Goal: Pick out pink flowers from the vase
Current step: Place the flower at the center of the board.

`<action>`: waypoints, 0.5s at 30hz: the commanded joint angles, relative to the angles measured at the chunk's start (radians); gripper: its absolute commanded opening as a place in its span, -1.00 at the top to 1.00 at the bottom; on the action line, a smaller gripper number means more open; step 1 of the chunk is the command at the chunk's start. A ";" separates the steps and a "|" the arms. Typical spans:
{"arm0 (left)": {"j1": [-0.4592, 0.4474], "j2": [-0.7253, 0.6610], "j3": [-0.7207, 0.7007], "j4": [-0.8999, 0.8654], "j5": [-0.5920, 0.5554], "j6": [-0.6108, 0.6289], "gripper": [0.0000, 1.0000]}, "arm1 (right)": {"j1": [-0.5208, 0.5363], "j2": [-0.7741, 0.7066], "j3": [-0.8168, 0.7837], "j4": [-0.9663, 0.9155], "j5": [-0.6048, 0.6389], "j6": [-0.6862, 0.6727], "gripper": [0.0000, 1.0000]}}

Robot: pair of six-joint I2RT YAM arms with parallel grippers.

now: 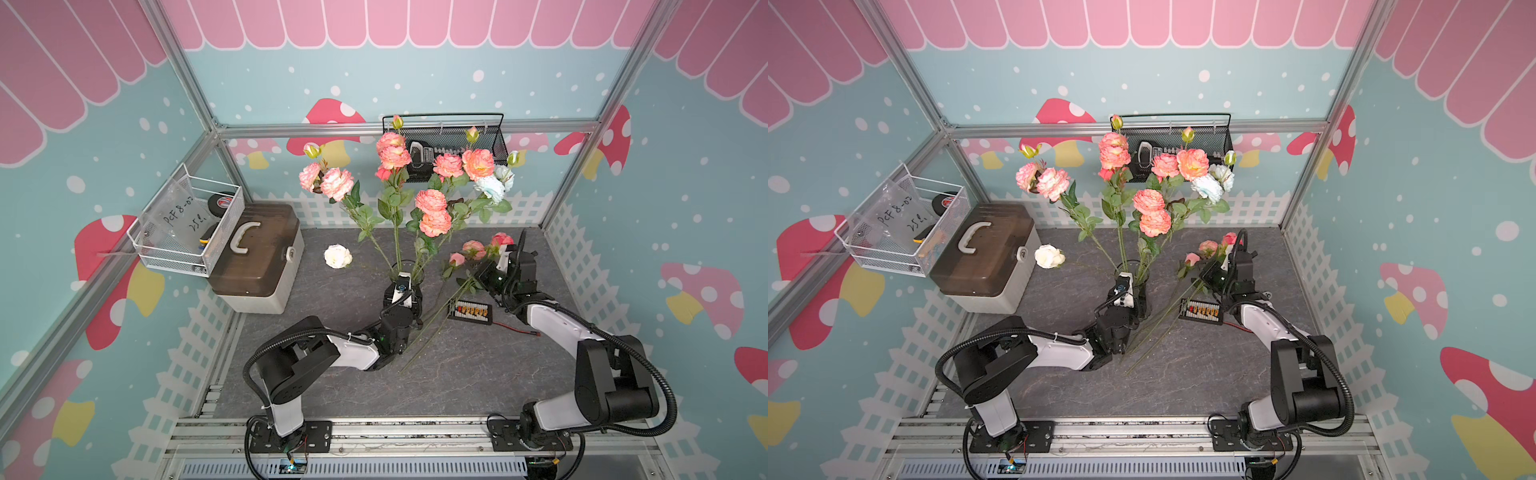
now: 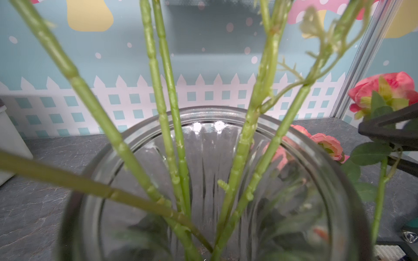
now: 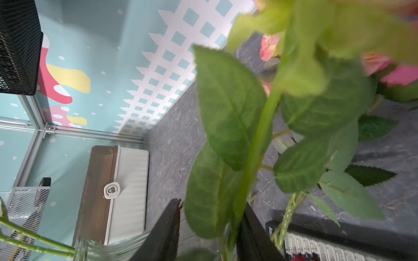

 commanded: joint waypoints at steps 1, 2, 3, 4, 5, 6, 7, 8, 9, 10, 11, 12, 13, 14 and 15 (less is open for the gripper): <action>-0.004 0.066 -0.024 -0.189 0.069 -0.063 1.00 | 0.016 -0.095 -0.004 -0.041 0.034 -0.082 0.15; -0.003 0.067 -0.024 -0.188 0.069 -0.065 1.00 | 0.022 -0.119 0.002 -0.069 0.040 -0.121 0.16; -0.004 0.068 -0.024 -0.187 0.069 -0.066 1.00 | 0.029 -0.141 0.009 -0.098 0.044 -0.152 0.16; -0.003 0.068 -0.023 -0.187 0.071 -0.067 1.00 | 0.040 -0.167 0.017 -0.124 0.046 -0.192 0.16; -0.004 0.069 -0.023 -0.188 0.071 -0.067 1.00 | 0.055 -0.195 0.023 -0.140 0.046 -0.239 0.16; -0.004 0.069 -0.024 -0.188 0.071 -0.069 1.00 | 0.075 -0.221 0.029 -0.168 0.065 -0.277 0.16; -0.004 0.069 -0.024 -0.186 0.071 -0.069 1.00 | 0.099 -0.249 0.041 -0.210 0.095 -0.319 0.16; -0.004 0.069 -0.024 -0.183 0.071 -0.068 1.00 | 0.129 -0.273 0.050 -0.245 0.128 -0.366 0.16; -0.004 0.069 -0.024 -0.183 0.071 -0.068 1.00 | 0.162 -0.294 0.064 -0.277 0.157 -0.416 0.15; -0.004 0.071 -0.024 -0.183 0.072 -0.067 1.00 | 0.192 -0.307 0.079 -0.301 0.180 -0.459 0.15; -0.004 0.071 -0.024 -0.183 0.073 -0.066 1.00 | 0.226 -0.316 0.096 -0.330 0.203 -0.509 0.14; -0.004 0.071 -0.024 -0.183 0.074 -0.066 1.00 | 0.253 -0.319 0.118 -0.354 0.216 -0.549 0.13; -0.004 0.071 -0.025 -0.182 0.074 -0.067 1.00 | 0.271 -0.319 0.130 -0.365 0.218 -0.573 0.13; -0.004 0.072 -0.025 -0.182 0.076 -0.066 1.00 | 0.282 -0.317 0.145 -0.375 0.224 -0.582 0.12; -0.004 0.072 -0.025 -0.182 0.076 -0.066 1.00 | 0.288 -0.312 0.158 -0.380 0.227 -0.578 0.11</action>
